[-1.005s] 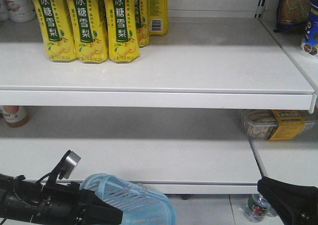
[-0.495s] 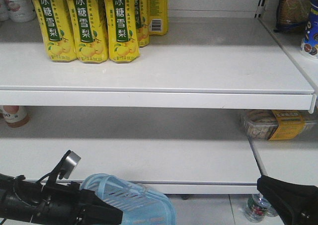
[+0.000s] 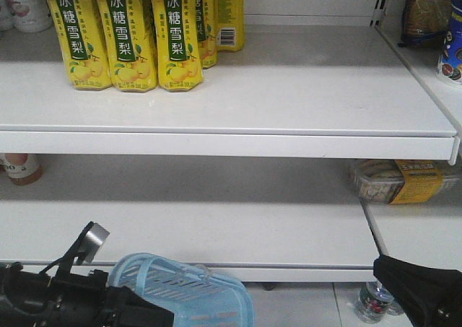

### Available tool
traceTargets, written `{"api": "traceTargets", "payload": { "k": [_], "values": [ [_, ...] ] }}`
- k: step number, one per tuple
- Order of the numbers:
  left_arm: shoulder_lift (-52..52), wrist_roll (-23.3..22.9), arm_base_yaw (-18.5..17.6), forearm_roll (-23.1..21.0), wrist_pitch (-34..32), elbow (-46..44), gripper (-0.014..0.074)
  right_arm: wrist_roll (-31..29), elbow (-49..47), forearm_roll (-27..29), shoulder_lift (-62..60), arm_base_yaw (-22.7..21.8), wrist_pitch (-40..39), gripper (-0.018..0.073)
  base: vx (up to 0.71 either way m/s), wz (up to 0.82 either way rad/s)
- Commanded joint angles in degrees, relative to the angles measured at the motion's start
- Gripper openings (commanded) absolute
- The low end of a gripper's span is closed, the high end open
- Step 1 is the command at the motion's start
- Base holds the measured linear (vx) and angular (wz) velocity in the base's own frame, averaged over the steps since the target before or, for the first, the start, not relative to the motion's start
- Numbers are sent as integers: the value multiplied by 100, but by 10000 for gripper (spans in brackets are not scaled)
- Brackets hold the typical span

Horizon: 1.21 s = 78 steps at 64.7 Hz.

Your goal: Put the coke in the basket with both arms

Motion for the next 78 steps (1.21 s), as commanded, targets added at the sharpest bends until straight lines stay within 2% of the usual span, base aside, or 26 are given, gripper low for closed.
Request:
{"api": "traceTargets", "payload": {
  "k": [1, 9, 16, 22, 34, 49, 53, 60, 70, 78],
  "values": [
    [-641, 104, -18, -424, 720, 159, -6, -19, -168, -62, 24, -19, -406, -9, 0, 0],
    [-1471, 425, -18, -181, 553, 447, -6, -19, -168, -62, 24, -19, -406, -9, 0, 0],
    [-2328, 884, -18, -151, 141, 665, -6, -19, -168, -62, 24, -19, -406, -9, 0, 0],
    [-3137, 1093, -18, -44, -340, 809, -6, -19, -168, -62, 24, -19, -406, -9, 0, 0],
    [-4713, 1112, -18, 518, -1026, 882, -6, -19, -168, -62, 24, -19, -406, -9, 0, 0],
    [-5930, 1026, -18, 1213, -1570, 882, -6, -19, -168, -62, 24, -19, -406, -9, 0, 0],
    [-6194, 856, -18, 1467, -1750, 882, -6, -19, -168, -62, 24, -19, -406, -9, 0, 0],
    [-6615, 278, -18, 2071, -2067, 882, -6, -19, -168, -62, 24, -19, -406, -9, 0, 0],
    [-7146, -1022, -18, 3218, -2554, 882, -6, -19, -168, -62, 24, -19, -406, -9, 0, 0],
    [-7536, -1971, -18, 3965, -3125, 883, -6, -19, -168, -62, 24, -19, -412, -9, 0, 0]
  ]
}}
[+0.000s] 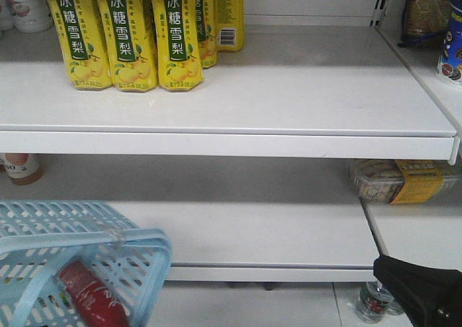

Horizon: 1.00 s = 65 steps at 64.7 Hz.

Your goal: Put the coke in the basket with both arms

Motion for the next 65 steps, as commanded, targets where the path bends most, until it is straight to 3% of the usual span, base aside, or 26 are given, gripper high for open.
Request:
{"api": "traceTargets", "payload": {
  "k": [1, 18, 31, 36, 44, 65],
  "values": [
    [-262, -702, -18, 318, -1054, -233, -6, -19, -168, -62, 24, -19, -412, -9, 0, 0],
    [-809, -2826, -13, 2215, -2301, 142, -6, -19, -168, -62, 24, -19, -412, -9, 0, 0],
    [-1004, -4763, -13, 3904, -3728, 846, -6, -19, -168, -62, 24, -19, -412, -9, 0, 0],
    [-1052, -5289, -13, 4529, -4292, 1110, -6, -19, -168, -62, 24, -19, -412, -9, 0, 0],
    [-1060, -5695, -13, 4988, -5064, 1538, -6, -19, -168, -62, 24, -19, -412, -9, 0, 0],
    [-1596, -5695, -13, 5040, -5053, 1529, -6, -19, -168, -62, 24, -19, -412, -9, 0, 0]
  ]
}}
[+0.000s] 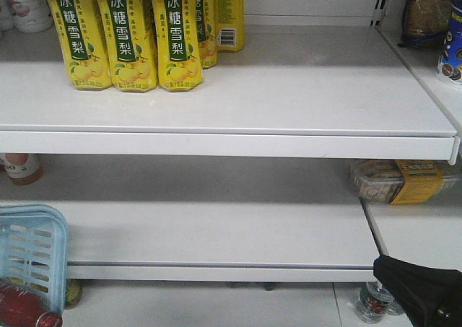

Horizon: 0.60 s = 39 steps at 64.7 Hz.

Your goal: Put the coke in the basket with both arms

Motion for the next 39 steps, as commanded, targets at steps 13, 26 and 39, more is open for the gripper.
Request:
{"api": "traceTargets", "payload": {
  "k": [13, 26, 39],
  "values": [
    [-186, 42, -13, 159, -1011, -6, -6, -19, -168, -62, 24, -19, -404, -9, 0, 0],
    [-186, 42, -13, 159, -1011, -15, -6, -19, -168, -62, 24, -19, -404, -9, 0, 0],
    [-186, 42, -13, 159, -1011, -15, -6, -19, -168, -62, 24, -19, -404, -9, 0, 0]
  ]
}}
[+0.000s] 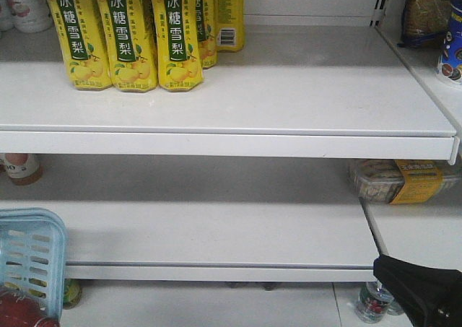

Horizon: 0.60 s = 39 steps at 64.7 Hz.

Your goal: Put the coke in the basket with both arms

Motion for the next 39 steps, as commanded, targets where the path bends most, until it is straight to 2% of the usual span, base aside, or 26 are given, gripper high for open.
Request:
{"api": "traceTargets", "payload": {
  "k": [1, 16, 21, 30, 39],
  "values": [
    [-127, 89, -13, 159, -989, -15, -6, -19, -168, -62, 24, -19, -396, -9, 0, 0],
    [-127, 89, -13, 159, -989, -15, -6, -19, -168, -62, 24, -19, -396, -9, 0, 0],
    [-127, 89, -13, 159, -989, -15, -6, -19, -168, -61, 24, -232, -410, -9, 0, 0],
    [-127, 89, -13, 159, -989, -15, -6, -19, -168, -61, 24, -1155, -410, -9, 0, 0],
    [-127, 89, -13, 159, -989, -15, -6, 29, -168, 33, 24, -2416, -447, -9, 0, 0]
  ]
}}
